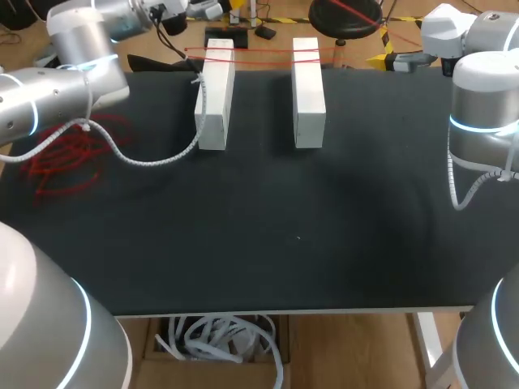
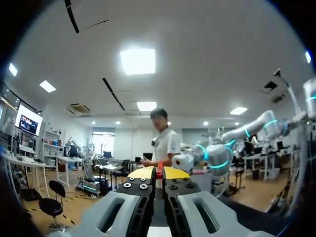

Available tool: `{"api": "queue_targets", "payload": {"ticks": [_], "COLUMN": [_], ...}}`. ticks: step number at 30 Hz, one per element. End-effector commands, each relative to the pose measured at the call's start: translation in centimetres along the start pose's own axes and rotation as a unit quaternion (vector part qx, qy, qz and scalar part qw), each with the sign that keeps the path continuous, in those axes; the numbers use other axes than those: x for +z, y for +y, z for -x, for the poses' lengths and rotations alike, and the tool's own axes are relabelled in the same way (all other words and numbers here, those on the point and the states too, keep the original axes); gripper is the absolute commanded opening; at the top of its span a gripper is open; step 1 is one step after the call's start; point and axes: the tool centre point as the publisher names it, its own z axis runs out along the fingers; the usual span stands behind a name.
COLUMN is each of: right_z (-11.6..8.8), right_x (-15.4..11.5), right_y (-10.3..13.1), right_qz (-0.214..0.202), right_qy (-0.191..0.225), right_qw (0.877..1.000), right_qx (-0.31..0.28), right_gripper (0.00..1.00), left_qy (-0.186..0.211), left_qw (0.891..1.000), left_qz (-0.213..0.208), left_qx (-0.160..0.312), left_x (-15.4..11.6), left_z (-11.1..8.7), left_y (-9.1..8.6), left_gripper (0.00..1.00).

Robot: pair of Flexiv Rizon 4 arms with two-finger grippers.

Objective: Grab the tape and strap the tape.

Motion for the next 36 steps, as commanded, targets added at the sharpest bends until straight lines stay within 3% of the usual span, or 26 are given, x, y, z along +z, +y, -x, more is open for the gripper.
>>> {"api": "queue_targets", "payload": {"ticks": [1, 9, 36], "right_z": [0.03, 0.03, 0.03], "right_x": [0.04, 0.04, 0.04], "right_y": [0.05, 0.05, 0.05], "right_qz": [-0.002, -0.002, -0.002], "right_qy": [0.0, 0.0, 0.0], "right_qw": [1.0, 1.0, 1.0], "right_qx": [0.0, 0.0, 0.0], "right_gripper": [1.0, 1.0, 1.0], "left_qy": [-0.003, 0.014, 0.019], "left_qw": [1.0, 1.0, 1.0], "left_qz": [0.0, -0.001, -0.008], "left_qx": [-0.001, -0.001, -0.002], "left_x": [0.36, 0.85, 0.79], "left_z": [-0.41, -0.74, -0.69], "left_y": [0.02, 0.1, 0.11], "left_gripper": [0.0, 0.0, 0.0]}}
